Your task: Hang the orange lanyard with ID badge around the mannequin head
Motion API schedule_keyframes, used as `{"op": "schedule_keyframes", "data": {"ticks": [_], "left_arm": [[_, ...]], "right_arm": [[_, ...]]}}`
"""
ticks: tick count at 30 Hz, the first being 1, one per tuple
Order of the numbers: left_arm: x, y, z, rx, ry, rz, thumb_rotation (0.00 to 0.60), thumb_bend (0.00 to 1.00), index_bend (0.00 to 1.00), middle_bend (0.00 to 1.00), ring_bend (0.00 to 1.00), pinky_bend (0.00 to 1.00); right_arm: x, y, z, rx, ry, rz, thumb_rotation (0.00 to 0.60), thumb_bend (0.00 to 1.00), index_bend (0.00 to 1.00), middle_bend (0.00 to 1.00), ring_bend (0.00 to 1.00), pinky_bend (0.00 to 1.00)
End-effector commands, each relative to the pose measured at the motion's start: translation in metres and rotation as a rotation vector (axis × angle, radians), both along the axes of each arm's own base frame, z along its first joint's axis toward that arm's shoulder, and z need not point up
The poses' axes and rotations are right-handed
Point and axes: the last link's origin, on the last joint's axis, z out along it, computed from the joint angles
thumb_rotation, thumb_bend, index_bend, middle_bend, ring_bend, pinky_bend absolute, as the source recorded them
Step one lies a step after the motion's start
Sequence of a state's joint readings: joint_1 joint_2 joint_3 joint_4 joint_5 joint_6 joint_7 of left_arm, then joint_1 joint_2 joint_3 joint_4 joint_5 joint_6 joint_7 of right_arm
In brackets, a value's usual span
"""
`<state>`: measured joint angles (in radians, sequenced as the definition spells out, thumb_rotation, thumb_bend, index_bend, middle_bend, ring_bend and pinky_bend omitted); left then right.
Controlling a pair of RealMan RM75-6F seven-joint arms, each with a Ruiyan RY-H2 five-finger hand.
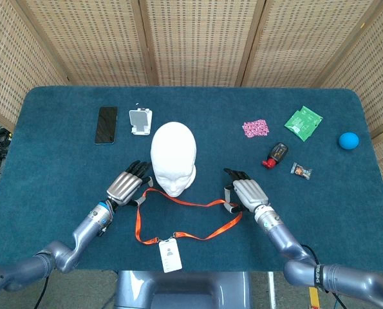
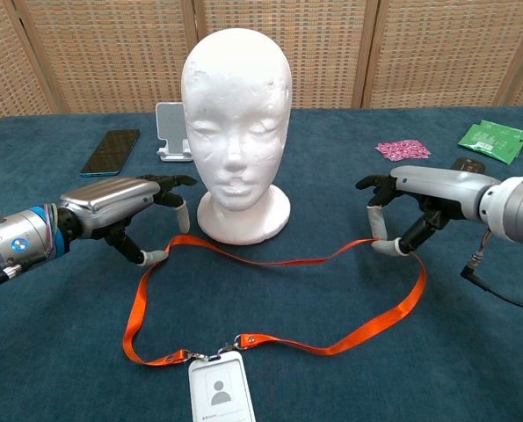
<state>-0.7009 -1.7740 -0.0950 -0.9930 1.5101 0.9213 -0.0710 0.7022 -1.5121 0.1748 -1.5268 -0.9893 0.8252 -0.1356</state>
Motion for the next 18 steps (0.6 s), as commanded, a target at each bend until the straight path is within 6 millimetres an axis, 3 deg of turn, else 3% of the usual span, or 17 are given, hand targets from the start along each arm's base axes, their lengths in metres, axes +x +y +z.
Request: {"op": "schedule_keyframes", "data": {"ticks": [1,11,18], "left_arm": [[0.000,0.001,-0.002,0.001,-0.010,0.008,0.600,0.36,0.42,0.00,0.00,0.00],[0.006,0.001,0.009,0.004,-0.076,0.023,0.600,0.36,0.42,0.00,0.00,0.00],[0.009,0.002,0.004,-0.008,-0.064,0.033,0.600,0.36,0.42,0.00,0.00,0.00]], "right_arm": [[0.000,0.000,0.000,0.002,-0.003,0.000,0.600,0.70,0.71,0.00,0.00,0.00],[-0.004,0.000,0.002,0.004,-0.006,-0.002,0.600,0.71,0.72,0.00,0.00,0.00],[-0.005,-0.001,0.001,0.007,-0.008,-0.004,0.600,0.70,0.72,0.00,0.00,0.00]]}}
